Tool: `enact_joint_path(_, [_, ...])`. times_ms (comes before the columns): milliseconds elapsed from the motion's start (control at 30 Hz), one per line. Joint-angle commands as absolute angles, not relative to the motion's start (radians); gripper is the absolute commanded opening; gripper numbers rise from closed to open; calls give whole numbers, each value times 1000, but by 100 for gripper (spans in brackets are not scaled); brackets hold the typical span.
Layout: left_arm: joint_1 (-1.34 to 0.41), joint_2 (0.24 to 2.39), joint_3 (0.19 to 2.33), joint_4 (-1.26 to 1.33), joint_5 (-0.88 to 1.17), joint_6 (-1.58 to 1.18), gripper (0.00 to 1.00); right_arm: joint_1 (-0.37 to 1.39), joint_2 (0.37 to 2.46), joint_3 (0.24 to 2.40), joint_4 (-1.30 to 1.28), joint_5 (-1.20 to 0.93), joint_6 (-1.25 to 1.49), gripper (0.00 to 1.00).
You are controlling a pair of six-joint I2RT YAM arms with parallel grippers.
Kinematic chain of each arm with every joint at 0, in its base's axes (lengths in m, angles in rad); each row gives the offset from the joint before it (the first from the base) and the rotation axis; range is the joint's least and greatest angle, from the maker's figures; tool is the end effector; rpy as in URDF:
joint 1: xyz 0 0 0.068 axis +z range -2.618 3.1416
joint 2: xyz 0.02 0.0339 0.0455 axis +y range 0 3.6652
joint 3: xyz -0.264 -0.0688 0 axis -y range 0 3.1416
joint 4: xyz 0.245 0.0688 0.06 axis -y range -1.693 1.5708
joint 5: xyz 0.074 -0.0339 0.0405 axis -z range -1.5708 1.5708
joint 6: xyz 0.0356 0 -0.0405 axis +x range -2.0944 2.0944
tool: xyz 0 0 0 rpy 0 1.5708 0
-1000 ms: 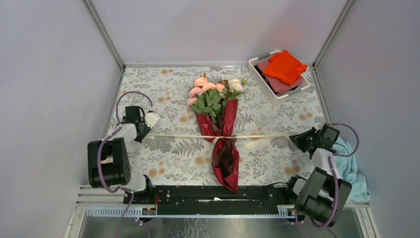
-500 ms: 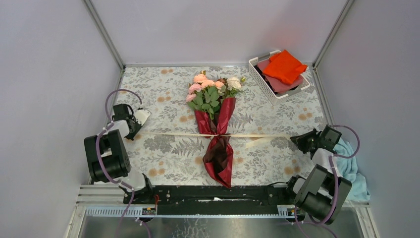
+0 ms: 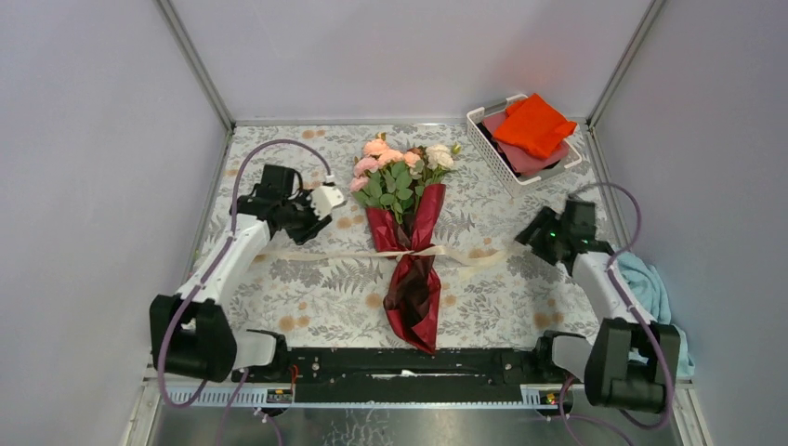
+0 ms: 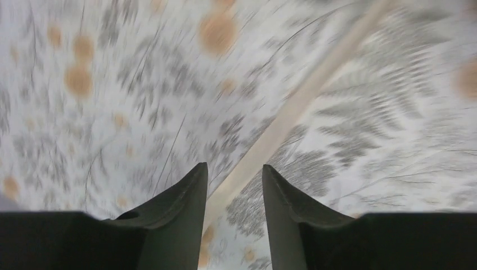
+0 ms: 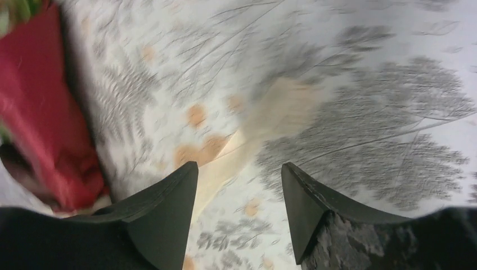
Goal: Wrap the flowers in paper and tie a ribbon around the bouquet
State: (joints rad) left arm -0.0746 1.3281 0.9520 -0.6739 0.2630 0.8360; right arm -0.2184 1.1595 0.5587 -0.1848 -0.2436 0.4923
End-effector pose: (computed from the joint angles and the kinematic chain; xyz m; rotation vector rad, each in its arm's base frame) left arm 0.2590 -0.0286 0.2416 1.2083 2.2624 -0.0610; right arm 0.2237 -0.0408 0.1897 0.7099 2.2572 0.4202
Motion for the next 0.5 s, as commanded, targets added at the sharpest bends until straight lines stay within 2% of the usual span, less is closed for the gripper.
enact_joint_path(0, [-249,1300,1018,-968,565,800,39,131,1054,740,-457,37,417,65])
enact_joint_path(100, [-447,1325,974,-942,559,730,31,353,1022,795,-617,72,465,63])
enact_joint_path(133, [-501,1335,960,-927,555,711,30,403,1011,781,-622,-7,488,59])
enact_joint_path(167, [-554,1345,951,-913,558,694,30,441,998,747,-587,-133,518,49])
enact_joint_path(267, [-661,1370,952,-871,589,644,30,560,969,534,-230,-555,733,18])
enact_joint_path(333, [-694,1374,964,-840,628,608,30,676,981,443,-33,-604,855,4])
enact_joint_path(367, [-700,1373,969,-833,658,605,30,725,996,410,97,-624,907,0])
enact_joint_path(400, [-703,1372,973,-830,691,606,32,779,1022,376,276,-652,968,0])
enact_joint_path(467, [-707,1374,975,-816,733,597,37,846,1095,369,384,-666,1017,0])
